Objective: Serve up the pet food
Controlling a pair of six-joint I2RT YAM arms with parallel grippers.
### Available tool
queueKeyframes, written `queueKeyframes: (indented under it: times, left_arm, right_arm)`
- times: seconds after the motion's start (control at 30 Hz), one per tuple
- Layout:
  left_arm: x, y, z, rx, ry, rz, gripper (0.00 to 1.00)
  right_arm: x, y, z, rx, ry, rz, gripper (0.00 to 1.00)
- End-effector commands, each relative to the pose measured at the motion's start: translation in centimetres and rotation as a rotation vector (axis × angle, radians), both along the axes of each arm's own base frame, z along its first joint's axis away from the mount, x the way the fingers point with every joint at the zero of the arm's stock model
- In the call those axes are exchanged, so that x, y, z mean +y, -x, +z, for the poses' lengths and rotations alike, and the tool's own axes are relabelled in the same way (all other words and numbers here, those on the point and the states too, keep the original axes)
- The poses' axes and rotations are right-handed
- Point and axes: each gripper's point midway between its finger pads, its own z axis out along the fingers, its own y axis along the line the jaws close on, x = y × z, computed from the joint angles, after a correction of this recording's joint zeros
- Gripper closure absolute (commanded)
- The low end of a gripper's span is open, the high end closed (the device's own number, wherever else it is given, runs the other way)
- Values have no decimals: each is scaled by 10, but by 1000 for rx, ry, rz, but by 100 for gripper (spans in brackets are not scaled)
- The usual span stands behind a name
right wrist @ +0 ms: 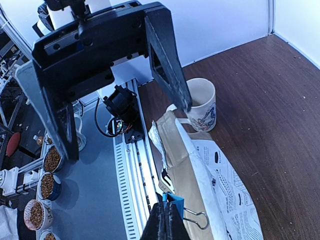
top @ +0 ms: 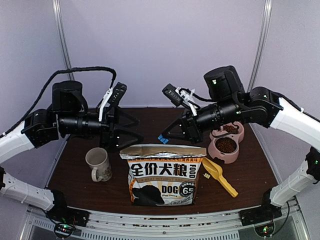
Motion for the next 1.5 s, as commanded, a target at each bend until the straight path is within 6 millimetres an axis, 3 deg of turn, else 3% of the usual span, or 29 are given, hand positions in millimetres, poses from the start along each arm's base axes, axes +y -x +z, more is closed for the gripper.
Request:
queueKeyframes:
  times: [0.0,0.17,0.4,0.67,0.77,1.2,1.47]
  left_arm:
    - [-18,2,-9,26,-36,-31,17]
    - [-28,-1,-23,45,-82,-35,31]
    - [-34,3,-20,47,-69,-76,49]
    - [-36,24,-16,55,-28,-195,37]
    - [-36,26,-15,53,-25,-204,37]
    - [-39,23,-13,48,-11,-199,76]
    - [-37,26,-10,50,13,-209,92]
  right_arm:
    - [17,15,34,-9,-113,73,100]
    - [24,24,38,3,-128,111,100]
    - [25,30,36,7,-117,130,100]
    - [25,27,32,0,-101,119,100]
    - [25,28,31,2,-101,125,100]
    - [28,33,20,31,-76,151,100]
    - [28,33,17,35,-67,156,100]
